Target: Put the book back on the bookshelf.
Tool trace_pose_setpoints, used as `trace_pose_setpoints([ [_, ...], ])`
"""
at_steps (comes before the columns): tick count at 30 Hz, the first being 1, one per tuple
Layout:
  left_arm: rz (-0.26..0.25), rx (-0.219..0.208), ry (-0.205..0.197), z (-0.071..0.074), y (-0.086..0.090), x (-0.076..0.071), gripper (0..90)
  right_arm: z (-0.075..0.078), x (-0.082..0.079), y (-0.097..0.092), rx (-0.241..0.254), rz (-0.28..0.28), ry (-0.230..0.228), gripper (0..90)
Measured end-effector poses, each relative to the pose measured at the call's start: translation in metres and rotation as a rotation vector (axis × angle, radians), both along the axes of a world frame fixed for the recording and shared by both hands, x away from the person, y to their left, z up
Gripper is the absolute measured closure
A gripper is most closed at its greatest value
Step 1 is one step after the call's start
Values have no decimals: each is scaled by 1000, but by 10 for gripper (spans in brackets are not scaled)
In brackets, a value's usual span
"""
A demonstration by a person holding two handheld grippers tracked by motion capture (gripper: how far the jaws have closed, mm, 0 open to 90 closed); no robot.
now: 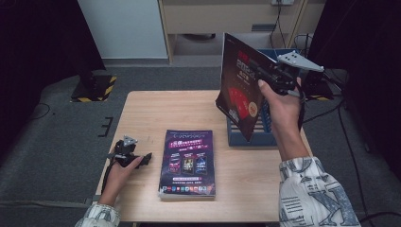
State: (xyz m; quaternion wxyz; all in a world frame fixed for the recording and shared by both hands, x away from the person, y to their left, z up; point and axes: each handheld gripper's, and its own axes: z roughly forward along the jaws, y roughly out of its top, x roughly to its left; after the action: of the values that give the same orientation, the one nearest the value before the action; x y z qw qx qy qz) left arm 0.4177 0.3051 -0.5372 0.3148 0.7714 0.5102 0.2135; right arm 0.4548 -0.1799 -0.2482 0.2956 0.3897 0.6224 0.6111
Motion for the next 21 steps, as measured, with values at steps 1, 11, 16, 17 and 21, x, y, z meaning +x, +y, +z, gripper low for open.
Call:
trace_pose_setpoints([
  [1, 0, 0, 0, 0, 0, 0, 5, 0, 0, 0, 0, 0, 0, 870],
  [11, 0, 0, 0, 0, 0, 0, 5, -2, 0, -15, -7, -27, 7, 870],
  [16, 0, 0, 0, 0, 0, 0, 5, -3, -1, -19, -13, -37, 10, 870],
  [17, 0, 0, 0, 0, 0, 0, 5, -3, -1, -20, -13, -39, 12, 870],
  [21, 0, 0, 0, 0, 0, 0, 5, -4, -1, -24, -19, -46, 13, 870],
])
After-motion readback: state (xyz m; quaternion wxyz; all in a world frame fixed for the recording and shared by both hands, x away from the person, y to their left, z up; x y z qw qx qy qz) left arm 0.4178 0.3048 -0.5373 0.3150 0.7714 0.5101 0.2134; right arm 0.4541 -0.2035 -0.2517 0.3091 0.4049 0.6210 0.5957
